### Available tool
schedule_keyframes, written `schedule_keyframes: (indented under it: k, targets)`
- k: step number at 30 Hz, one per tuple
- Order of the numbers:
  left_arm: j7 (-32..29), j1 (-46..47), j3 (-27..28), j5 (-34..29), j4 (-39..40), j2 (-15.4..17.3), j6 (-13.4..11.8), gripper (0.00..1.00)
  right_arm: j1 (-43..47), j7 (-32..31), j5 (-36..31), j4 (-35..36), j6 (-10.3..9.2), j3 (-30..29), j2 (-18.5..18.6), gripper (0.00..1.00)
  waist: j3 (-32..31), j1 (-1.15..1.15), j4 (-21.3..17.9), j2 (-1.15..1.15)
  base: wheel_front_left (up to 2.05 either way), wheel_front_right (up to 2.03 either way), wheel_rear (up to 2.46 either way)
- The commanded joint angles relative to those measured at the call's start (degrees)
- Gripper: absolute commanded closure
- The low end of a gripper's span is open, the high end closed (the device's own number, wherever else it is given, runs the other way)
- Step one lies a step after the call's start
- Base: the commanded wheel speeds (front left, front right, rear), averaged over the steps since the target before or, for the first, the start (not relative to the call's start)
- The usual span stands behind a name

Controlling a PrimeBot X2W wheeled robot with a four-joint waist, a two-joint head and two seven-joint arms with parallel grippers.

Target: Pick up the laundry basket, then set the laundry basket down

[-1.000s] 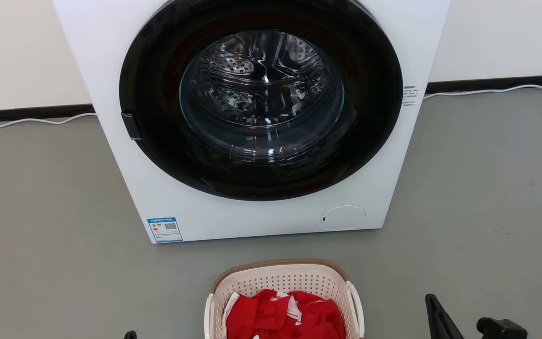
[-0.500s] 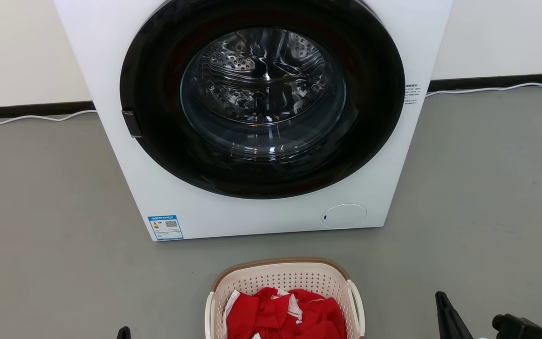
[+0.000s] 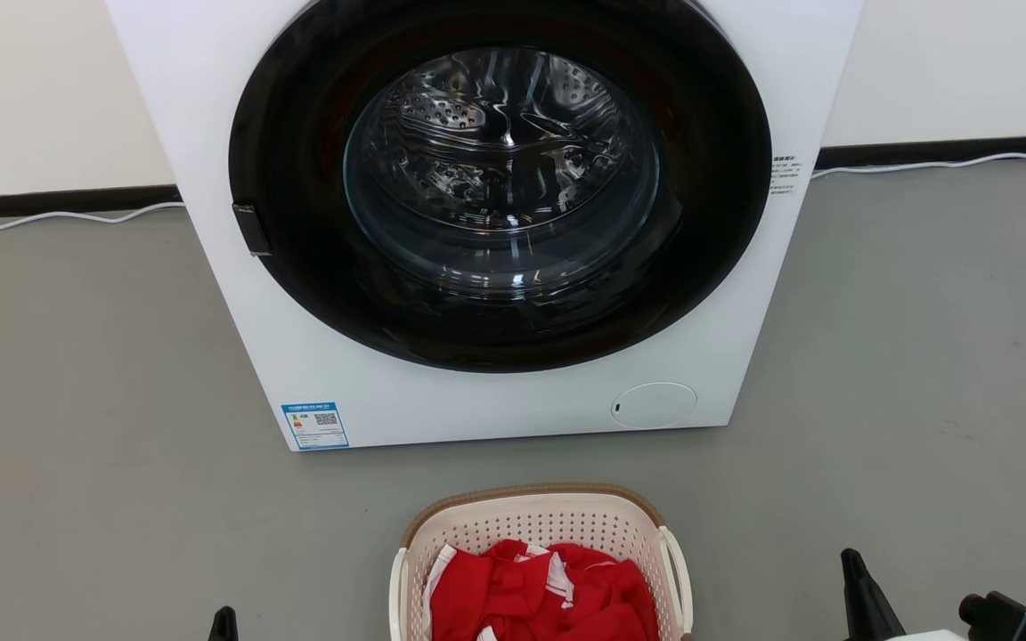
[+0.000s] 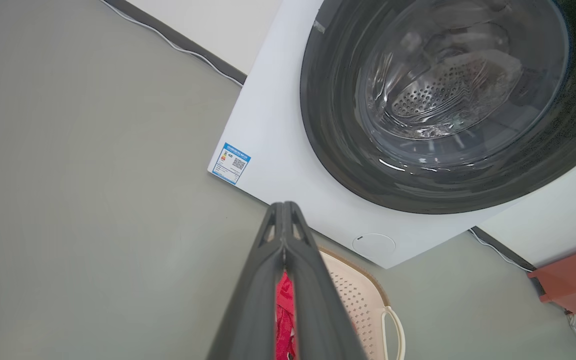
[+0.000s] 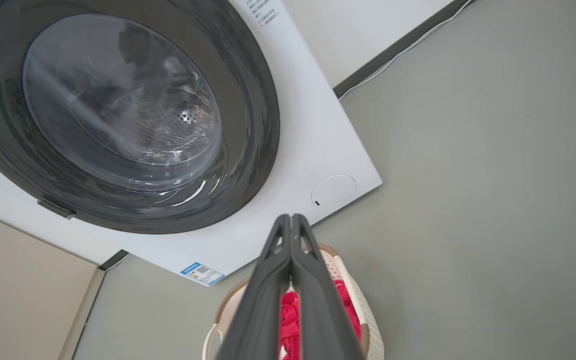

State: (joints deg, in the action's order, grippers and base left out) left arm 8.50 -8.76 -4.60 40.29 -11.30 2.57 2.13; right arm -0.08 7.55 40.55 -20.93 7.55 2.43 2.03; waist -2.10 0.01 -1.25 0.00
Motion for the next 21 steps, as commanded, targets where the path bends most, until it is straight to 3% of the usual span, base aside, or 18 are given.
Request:
schedule_keyframes:
  k: [1, 21]
  targets:
    - [-0.50, 3.18, 1.23, 2.06, 1.07, 0.74, 0.75, 1.00, -2.92, -0.71, 2.09, 1.84, -0.02, -0.29, 0.57, 1.00, 0.05, -0.01, 0.03, 0.00, 0.00, 0.00, 0.00]
    - [-3.73, 6.05, 3.24, 14.79, 0.16, 0.95, 1.89, 1.00, -3.71, -4.00, 14.39, 3.10, -0.03, -2.42, 0.67, 1.00, 0.61, -0.01, 0.33, 0.00, 0.00, 0.00, 0.00]
